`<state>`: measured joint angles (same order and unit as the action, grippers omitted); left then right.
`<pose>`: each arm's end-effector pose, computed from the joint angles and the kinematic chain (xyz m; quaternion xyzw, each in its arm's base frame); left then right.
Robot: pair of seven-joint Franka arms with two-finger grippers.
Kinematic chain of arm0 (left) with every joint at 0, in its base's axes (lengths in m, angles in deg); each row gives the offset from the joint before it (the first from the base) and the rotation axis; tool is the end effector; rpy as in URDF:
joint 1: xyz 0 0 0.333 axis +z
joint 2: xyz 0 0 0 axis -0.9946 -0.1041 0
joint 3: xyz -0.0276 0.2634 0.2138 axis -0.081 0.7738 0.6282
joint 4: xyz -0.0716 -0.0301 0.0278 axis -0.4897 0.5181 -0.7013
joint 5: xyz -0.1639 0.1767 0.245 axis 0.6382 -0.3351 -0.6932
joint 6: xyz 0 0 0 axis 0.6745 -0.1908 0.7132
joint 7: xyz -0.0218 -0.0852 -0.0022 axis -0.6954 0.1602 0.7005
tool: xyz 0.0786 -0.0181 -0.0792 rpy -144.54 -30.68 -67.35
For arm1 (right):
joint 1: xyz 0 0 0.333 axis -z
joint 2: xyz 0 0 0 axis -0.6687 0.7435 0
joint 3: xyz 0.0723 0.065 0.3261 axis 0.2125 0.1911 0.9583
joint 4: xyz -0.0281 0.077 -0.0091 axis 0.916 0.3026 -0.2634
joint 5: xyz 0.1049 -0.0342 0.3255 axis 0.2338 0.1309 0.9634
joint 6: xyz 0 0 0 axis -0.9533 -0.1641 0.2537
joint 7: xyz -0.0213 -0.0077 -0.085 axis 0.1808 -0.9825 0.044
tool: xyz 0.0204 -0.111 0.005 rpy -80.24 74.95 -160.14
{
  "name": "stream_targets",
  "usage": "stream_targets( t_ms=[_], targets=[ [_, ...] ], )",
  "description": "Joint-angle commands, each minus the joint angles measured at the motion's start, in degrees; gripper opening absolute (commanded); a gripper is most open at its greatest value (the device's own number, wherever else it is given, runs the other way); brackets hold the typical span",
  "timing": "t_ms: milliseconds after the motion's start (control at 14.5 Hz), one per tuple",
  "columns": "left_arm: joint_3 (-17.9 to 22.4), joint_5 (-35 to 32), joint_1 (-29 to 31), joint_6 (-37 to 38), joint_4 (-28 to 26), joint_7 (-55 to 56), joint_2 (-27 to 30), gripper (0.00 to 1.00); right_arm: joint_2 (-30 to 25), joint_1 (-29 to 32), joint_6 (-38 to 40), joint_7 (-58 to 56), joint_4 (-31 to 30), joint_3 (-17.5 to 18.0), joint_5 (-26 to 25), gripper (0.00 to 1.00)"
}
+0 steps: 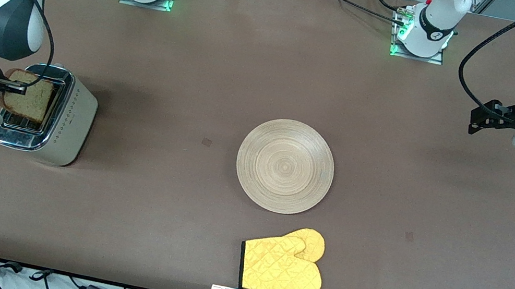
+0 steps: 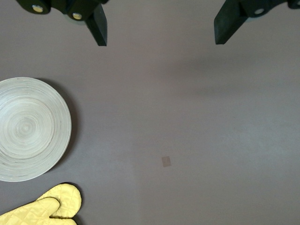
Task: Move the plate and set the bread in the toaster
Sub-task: 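Lower the bread into the toaster slot with the right gripper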
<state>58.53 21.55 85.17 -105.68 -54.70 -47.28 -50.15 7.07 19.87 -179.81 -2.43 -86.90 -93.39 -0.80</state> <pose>0.5025 -0.0412 0.6112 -0.9993 0.0378 0.0032 0.0021 0.6070 -0.0124 0.4873 0.9802 0.0055 -0.1148 0.1613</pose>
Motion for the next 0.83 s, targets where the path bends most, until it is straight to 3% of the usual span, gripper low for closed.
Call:
stream_targets(
  t_ms=[0, 551, 688, 757],
  targets=[
    [0.35, 0.04, -0.09, 1.15, 2.03, -1.23, -0.93, 1.0, 0.14, -0.22, -1.88, 0.01, 0.7, 0.18, 0.61, 0.0],
    [0.44, 0.04, -0.18, 1.24, 2.03, -1.14, -0.93, 1.0, 0.49, 0.04, -1.89, 0.62, -3.87, 0.27, 0.96, 0.0],
    [0.44, 0.04, -0.18, 1.24, 2.03, -1.14, -0.93, 1.0, 1.1, 0.21, -2.07, 0.71, -4.14, 0.27, 2.36, 0.04],
    [0.44, 0.04, -0.18, 1.24, 2.03, -1.14, -0.93, 1.0, 1.46, 0.47, -2.24, 0.71, -4.22, 0.27, 3.85, 0.4]
  ],
)
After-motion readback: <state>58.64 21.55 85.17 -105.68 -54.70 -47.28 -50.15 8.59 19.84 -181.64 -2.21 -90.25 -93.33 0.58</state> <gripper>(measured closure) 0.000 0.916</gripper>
